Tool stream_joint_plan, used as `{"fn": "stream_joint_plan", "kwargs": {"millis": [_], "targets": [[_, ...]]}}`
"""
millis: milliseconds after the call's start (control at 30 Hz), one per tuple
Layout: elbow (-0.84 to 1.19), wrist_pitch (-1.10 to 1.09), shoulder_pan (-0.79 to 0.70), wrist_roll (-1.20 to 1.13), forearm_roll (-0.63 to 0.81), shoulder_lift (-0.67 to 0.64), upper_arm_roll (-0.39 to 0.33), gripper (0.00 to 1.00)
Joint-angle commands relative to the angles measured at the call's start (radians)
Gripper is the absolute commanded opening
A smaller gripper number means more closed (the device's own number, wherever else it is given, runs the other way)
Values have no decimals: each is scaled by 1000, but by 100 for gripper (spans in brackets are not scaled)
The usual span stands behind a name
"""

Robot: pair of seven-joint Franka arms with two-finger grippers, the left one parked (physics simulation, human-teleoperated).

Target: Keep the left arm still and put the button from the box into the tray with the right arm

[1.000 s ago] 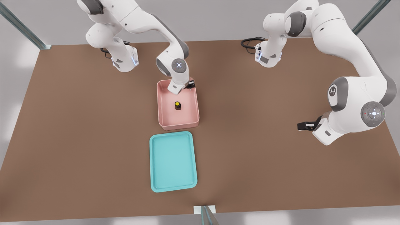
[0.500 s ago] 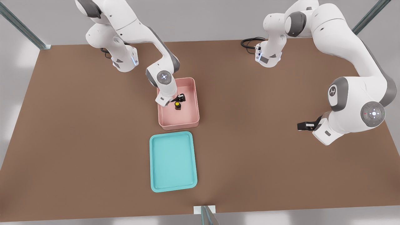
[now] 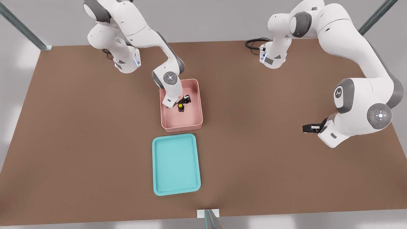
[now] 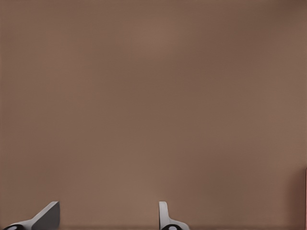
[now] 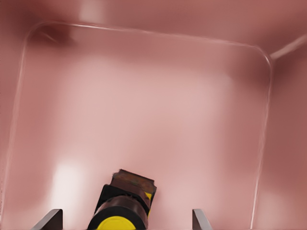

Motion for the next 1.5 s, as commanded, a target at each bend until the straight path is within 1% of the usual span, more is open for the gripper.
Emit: {"fn": "stream_joint_plan", "kwargs": {"millis": [0,200,233,267,300,367,400,500,533,633,767,833,867,900,933,967,1033,1100,1133,1167,1200,1233,1300,1367,1400,1467], "targets": [[1,52,0,-27,2,14,2,100],[-4,82,2,-27,2,35,2,100],[-4,82,2,-27,2,35,2,98],[-4,82,2,-27,2,35,2,89],[-4,82,2,-25,2,35,3,69],[-4,80,2,-25,2,35,3,56],[-4,79,2,-15,2,34,3,50],[1,71,0,10,2,31,6,48],[3,69,0,22,2,29,11,45],[22,22,-2,56,3,0,25,45],[134,-204,-6,36,2,-81,22,45],[214,-293,-18,-68,2,-87,-41,45],[262,-337,-20,-130,2,-84,-95,45],[317,-360,-71,-194,2,-69,-103,45],[395,-379,-92,-208,2,-27,-104,45],[516,-453,-92,-205,3,20,-103,45],[680,-468,-126,-223,2,141,-101,45],[796,-463,-175,-277,3,255,-101,45],[796,-455,-221,-377,9,272,-103,45],[799,-452,-239,-464,95,290,-112,45],[829,-437,-239,-489,114,333,-132,45],[843,-397,-252,-489,114,362,-135,45],[929,-392,-267,-484,127,431,-135,45],[978,-392,-282,-484,140,467,-135,45],[981,-394,-293,-483,143,467,-133,100],[984,-394,-304,-484,167,467,-132,100]]}}
